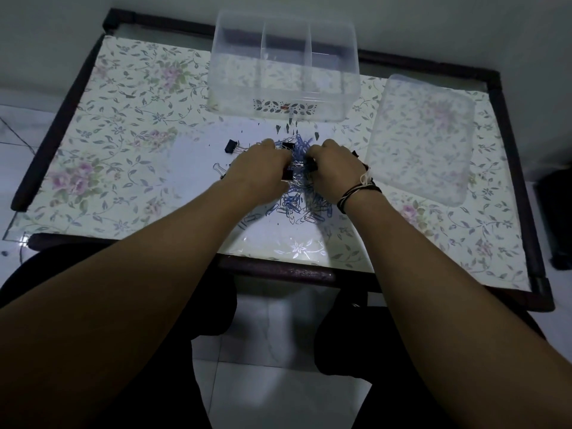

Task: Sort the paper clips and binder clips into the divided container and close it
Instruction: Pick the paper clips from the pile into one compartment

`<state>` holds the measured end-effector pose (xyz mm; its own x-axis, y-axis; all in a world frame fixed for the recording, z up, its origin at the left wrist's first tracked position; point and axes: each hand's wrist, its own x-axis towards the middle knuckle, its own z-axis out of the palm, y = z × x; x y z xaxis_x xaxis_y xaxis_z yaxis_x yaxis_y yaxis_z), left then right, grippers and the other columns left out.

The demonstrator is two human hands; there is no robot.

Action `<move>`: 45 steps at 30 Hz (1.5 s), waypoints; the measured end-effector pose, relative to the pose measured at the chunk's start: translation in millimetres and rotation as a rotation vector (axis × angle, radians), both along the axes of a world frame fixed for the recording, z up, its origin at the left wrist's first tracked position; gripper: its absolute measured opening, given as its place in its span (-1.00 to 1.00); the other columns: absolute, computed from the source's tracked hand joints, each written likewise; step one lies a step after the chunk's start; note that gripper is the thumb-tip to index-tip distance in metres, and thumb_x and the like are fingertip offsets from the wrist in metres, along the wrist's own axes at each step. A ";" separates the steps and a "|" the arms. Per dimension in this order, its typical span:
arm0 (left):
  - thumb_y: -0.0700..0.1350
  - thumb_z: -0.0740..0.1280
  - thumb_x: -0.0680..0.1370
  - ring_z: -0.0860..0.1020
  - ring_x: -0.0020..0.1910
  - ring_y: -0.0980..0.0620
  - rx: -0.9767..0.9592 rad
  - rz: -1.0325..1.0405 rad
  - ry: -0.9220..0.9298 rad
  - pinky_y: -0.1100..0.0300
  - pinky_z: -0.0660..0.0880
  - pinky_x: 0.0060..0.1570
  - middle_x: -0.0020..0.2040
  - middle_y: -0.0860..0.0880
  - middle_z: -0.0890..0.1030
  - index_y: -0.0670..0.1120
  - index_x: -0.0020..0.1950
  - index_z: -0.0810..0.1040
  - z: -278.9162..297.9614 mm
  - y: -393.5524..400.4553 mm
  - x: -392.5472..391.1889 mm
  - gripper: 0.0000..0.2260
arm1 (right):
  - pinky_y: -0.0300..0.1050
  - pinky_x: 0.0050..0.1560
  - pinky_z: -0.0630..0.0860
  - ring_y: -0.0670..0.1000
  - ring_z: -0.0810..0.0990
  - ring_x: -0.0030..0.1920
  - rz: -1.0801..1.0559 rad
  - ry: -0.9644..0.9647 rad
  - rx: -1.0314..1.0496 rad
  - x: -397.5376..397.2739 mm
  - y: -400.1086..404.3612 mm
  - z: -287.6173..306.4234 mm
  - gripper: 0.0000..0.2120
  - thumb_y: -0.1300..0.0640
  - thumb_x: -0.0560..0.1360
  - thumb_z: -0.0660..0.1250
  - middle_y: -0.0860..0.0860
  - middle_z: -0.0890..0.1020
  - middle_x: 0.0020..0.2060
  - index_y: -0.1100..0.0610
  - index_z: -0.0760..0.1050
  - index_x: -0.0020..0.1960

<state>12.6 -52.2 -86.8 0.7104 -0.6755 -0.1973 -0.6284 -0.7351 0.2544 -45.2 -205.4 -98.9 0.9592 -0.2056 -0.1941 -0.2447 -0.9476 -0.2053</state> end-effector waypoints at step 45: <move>-0.03 0.34 0.54 0.49 0.20 -0.25 0.100 0.266 -0.102 -0.05 0.45 0.01 0.25 -0.21 0.46 -0.15 0.33 0.48 26.5 35.1 60.0 -0.61 | 0.15 0.13 0.54 0.26 0.43 0.27 0.172 0.005 -0.020 33.1 22.8 6.3 -0.42 0.39 0.44 0.22 0.08 0.52 0.30 0.00 0.45 0.40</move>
